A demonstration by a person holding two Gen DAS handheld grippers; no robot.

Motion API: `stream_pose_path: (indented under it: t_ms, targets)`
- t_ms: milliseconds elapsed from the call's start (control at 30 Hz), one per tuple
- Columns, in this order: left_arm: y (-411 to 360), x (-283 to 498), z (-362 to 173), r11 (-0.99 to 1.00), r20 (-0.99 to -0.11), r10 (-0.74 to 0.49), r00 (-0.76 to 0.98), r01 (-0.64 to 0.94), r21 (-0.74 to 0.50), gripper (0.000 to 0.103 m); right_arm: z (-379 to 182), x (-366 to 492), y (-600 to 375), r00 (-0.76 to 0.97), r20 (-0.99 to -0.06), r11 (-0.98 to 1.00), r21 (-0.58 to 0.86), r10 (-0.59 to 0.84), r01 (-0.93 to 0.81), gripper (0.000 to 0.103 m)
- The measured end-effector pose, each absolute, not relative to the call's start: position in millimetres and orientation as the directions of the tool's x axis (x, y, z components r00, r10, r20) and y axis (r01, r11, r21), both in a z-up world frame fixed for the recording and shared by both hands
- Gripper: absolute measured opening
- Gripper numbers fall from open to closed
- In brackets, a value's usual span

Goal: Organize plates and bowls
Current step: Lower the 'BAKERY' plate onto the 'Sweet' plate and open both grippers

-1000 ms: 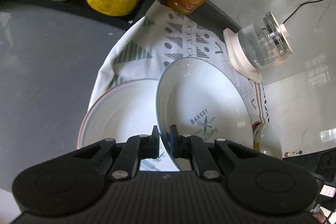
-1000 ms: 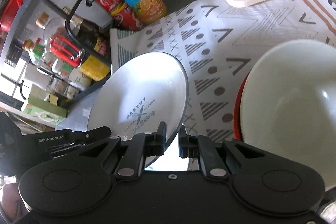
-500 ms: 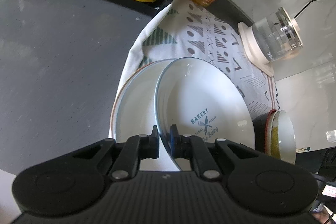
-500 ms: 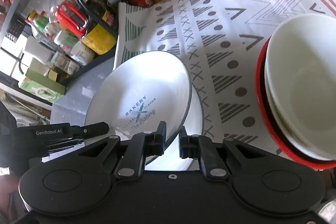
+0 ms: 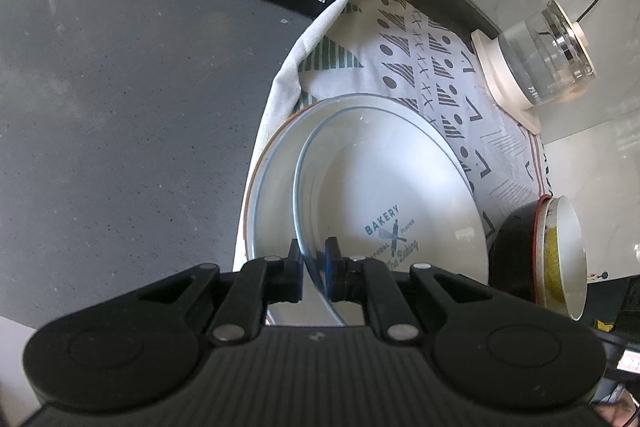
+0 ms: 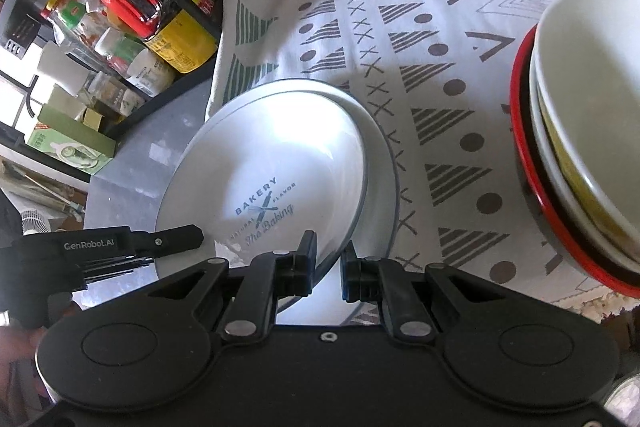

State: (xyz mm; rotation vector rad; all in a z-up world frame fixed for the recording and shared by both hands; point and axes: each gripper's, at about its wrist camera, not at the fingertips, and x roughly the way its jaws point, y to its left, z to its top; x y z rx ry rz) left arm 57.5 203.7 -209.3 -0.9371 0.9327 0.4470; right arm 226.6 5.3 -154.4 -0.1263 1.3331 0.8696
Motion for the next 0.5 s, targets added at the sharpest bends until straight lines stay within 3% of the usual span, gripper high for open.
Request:
stream_pose_path:
  t_ms: [333, 500]
  targets:
    - [203, 60, -212, 0.563, -0.851, -0.048, 0.524, -0.689, -0.456, 0.009, -158, 225, 8, -0.064, -0.889, 0.705, 0.401, 0.453, -0.585, 0.026]
    - [201, 64, -211, 0.581, -0.860, -0.037, 0.509, -0.689, -0.433, 0.010, -150, 224, 2, -0.075, -0.887, 0.708, 0.413, 0.456, -0.574, 0.028]
